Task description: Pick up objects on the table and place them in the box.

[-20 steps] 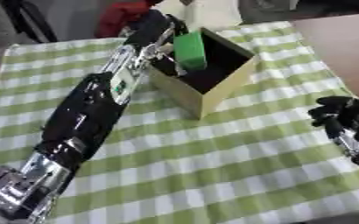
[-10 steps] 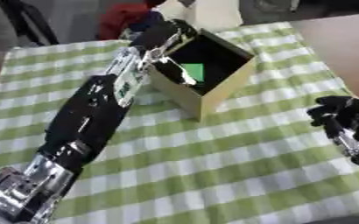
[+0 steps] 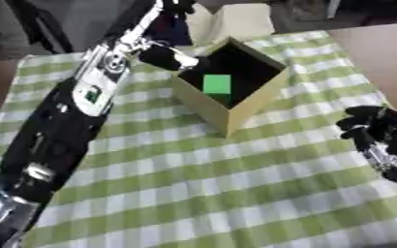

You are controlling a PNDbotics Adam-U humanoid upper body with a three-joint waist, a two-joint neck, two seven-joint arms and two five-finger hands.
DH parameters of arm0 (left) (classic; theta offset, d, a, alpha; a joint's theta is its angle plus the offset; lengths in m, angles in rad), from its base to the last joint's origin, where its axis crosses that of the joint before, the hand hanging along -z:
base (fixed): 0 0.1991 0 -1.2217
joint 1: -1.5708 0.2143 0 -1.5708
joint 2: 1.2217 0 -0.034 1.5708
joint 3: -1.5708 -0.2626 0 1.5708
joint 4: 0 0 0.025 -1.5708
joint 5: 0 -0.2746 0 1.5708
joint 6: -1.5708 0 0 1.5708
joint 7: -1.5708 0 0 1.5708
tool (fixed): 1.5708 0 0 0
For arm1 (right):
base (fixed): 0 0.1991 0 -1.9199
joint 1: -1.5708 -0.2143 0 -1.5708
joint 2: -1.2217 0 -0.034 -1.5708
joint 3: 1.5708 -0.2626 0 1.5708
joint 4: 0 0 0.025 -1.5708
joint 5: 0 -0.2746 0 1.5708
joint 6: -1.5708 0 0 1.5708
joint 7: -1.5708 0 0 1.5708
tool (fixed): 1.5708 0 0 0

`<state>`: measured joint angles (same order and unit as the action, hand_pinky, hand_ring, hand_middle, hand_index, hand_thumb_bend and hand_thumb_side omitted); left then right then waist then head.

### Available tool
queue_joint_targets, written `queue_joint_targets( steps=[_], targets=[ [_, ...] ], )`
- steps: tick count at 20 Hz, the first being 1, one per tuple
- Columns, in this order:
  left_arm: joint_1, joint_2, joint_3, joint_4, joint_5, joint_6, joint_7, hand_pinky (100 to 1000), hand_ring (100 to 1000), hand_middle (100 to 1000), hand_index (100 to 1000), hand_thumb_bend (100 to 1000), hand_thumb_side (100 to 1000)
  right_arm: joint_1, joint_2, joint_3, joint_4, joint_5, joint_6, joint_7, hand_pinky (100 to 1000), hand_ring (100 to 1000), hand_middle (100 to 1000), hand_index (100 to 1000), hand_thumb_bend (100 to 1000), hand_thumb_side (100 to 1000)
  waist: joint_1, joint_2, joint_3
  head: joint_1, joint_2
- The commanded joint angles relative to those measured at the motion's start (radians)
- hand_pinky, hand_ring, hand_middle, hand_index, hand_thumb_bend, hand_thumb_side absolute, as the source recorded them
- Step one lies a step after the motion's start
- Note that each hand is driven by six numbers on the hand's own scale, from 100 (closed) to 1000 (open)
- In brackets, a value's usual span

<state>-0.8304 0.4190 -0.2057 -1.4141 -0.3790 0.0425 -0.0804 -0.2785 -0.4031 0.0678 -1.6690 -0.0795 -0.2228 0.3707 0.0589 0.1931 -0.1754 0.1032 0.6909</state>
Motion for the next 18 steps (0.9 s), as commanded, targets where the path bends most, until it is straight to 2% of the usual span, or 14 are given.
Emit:
queue_joint_targets(
  steps=[1, 5, 10, 18],
  targets=[
    [0.061, 0.064, 0.031, -0.145, 0.133, 0.051, 0.025, 798, 596, 581, 720, 722, 294, -0.001, -0.03, -0.02, -0.02, 0.005, -0.002, -0.015, 695, 784, 613, 831, 100, 351, -0.009, -0.018, 0.01, -0.009, 0.01],
    [0.193, 0.07, 0.065, -0.261, 0.219, 0.087, 0.054, 812, 595, 578, 716, 678, 304, 0.011, -0.032, -0.031, -0.035, 0.005, -0.006, -0.026, 695, 784, 614, 831, 100, 347, -0.015, -0.017, 0.026, -0.014, 0.015],
    [0.326, 0.036, 0.096, -0.341, 0.31, 0.082, 0.085, 829, 596, 576, 712, 629, 318, 0.027, -0.029, -0.045, -0.055, 0.003, -0.005, -0.04, 695, 783, 613, 831, 100, 343, -0.022, -0.016, 0.048, -0.009, 0.034],
    [0.433, -0.037, 0.124, -0.376, 0.346, 0.082, 0.112, 840, 595, 574, 710, 590, 342, 0.041, -0.018, -0.063, -0.076, -0.002, 0.002, -0.059, 695, 783, 613, 830, 100, 339, -0.026, -0.016, 0.069, 0.01, 0.077]
  ],
)
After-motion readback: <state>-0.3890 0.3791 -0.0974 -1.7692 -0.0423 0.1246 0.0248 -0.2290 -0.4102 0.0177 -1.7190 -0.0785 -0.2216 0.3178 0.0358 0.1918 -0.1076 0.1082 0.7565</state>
